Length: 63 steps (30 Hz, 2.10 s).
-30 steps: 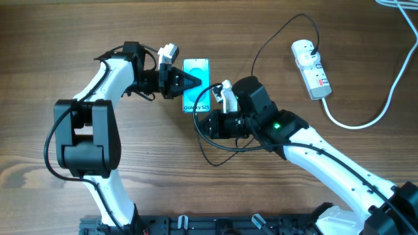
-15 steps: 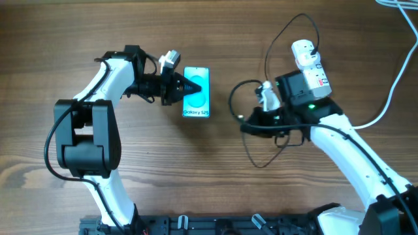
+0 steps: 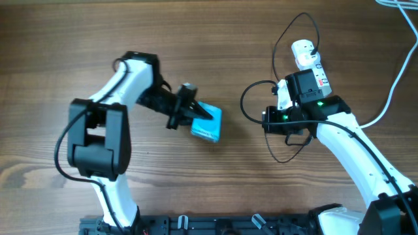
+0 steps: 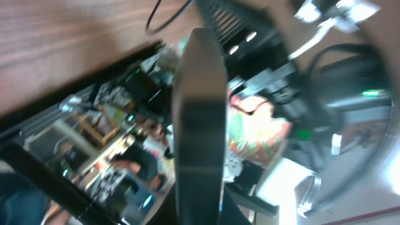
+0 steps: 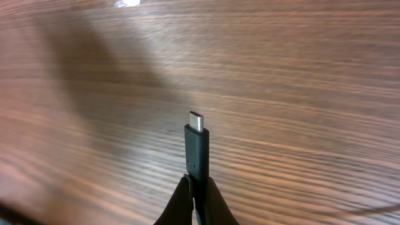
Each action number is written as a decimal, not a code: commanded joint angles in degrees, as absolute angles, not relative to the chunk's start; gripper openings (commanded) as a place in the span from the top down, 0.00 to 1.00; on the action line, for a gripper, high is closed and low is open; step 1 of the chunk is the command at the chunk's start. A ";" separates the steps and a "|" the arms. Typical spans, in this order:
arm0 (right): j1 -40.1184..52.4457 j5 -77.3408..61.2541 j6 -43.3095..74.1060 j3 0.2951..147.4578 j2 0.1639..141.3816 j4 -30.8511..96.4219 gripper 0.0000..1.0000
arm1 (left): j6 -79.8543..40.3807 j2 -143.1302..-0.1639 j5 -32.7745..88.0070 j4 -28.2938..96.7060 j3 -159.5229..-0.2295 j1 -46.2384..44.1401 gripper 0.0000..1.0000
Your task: Plug charger to phone and switch on socket
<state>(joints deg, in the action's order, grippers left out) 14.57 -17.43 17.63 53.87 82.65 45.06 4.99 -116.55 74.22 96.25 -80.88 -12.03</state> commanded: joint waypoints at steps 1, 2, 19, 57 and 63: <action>14.48 -6.72 16.69 53.87 84.14 46.94 0.96 | -0.60 -114.65 74.30 96.64 -81.17 -17.96 0.96; 14.48 -5.02 16.69 53.87 84.79 47.59 0.96 | -0.97 -114.65 74.35 96.64 -81.17 -18.85 0.96; 14.48 -2.39 16.53 53.87 90.54 46.57 0.96 | -12.95 -114.65 85.23 96.62 -81.17 -22.06 0.96; 14.50 -3.03 16.69 53.87 90.54 45.87 0.96 | -23.18 -114.65 87.57 96.62 -81.17 -21.98 0.96; 14.50 -3.01 16.67 53.87 90.54 45.43 0.96 | -23.18 -114.65 87.42 96.62 -81.17 -21.98 0.96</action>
